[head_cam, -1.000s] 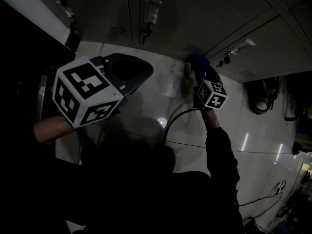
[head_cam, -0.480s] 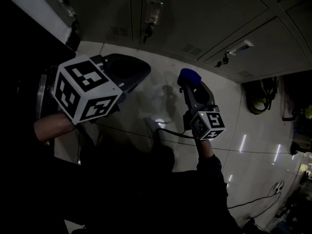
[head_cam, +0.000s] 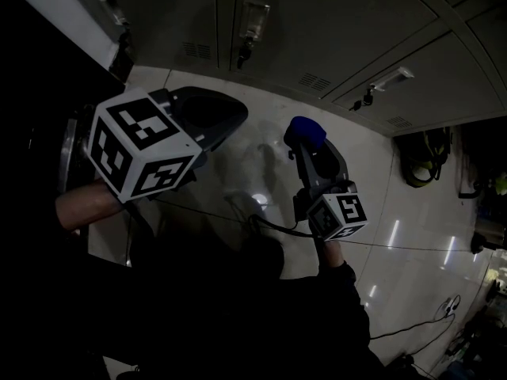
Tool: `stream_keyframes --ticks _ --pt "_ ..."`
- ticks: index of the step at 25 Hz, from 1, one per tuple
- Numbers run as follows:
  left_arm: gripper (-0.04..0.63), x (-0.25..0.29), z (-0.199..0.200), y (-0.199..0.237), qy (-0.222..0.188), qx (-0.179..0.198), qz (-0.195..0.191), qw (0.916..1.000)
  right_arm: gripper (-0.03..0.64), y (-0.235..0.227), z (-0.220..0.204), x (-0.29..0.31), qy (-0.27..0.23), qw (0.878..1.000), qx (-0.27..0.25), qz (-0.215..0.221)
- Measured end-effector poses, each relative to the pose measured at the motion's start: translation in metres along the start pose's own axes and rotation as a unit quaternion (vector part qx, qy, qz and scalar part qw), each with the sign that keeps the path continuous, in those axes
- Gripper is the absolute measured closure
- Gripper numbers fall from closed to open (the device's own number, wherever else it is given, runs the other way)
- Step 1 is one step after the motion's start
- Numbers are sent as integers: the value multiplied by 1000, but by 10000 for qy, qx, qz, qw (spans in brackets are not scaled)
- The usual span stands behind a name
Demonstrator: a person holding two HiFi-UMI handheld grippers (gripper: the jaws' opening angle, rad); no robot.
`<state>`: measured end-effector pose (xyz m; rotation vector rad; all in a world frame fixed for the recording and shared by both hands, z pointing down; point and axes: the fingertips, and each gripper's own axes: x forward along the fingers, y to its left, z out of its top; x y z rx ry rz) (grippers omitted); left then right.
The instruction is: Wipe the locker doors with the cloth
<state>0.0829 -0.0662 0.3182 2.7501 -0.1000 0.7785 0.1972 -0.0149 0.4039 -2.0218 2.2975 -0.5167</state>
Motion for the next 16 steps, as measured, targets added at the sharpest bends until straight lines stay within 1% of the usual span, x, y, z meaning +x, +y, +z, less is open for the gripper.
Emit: stream_keyframes --ticks 16 --pt "595 2 1 0 -11 0 -39 10000 468 8 1 -6 -10 9999 105 43"
